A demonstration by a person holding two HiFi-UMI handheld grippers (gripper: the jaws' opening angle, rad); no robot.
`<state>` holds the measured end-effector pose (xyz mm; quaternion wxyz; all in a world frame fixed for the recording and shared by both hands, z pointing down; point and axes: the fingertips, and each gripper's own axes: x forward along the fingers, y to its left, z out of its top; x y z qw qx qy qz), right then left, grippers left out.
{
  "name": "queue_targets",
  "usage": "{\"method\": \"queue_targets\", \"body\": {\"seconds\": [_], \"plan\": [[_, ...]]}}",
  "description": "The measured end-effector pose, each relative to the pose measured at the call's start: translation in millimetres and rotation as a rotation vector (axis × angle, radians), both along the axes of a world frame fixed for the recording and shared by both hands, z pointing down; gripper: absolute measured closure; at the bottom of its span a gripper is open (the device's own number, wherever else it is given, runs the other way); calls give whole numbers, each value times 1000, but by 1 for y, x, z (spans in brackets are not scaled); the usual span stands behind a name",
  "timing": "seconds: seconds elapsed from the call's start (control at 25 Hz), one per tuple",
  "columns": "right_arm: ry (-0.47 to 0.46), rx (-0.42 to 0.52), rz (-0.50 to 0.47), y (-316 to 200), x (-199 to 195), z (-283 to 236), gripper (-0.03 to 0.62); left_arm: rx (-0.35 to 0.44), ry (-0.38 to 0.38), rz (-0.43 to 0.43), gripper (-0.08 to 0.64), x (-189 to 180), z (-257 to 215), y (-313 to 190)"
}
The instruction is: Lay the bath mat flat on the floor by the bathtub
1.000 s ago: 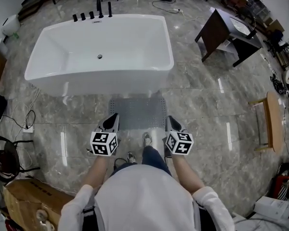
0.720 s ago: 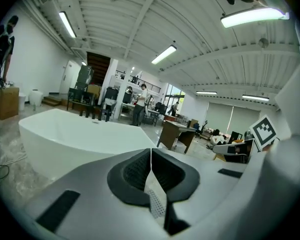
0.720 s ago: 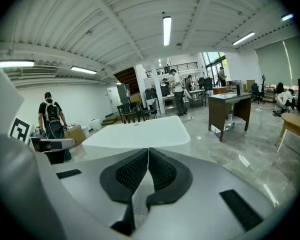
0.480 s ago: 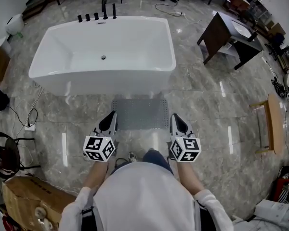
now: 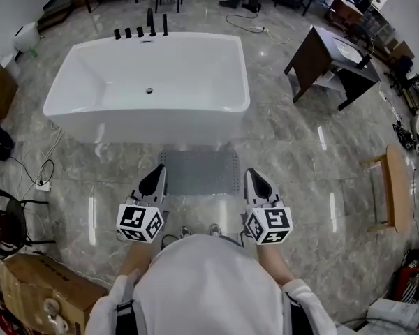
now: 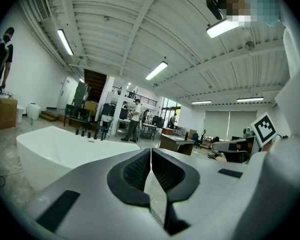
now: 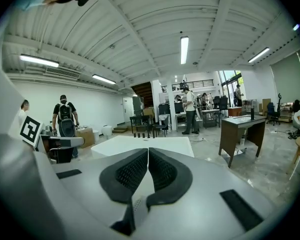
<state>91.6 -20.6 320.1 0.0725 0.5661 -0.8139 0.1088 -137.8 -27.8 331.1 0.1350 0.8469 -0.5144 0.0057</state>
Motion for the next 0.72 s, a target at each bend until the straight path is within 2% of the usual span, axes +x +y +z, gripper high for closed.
{"method": "queue_targets", "body": {"seconds": [0.2,0.36,0.72], "plan": [[-14,12,-24,5,9,-6,560,39,-2,-2,525,17,-16,5],[-16,16,-31,7,17,-8,560,41,3,-19,525,26,-22,9],[-9,12,-22,12,33,-10,561,27,-46,9,525,48,-26,12]]}}
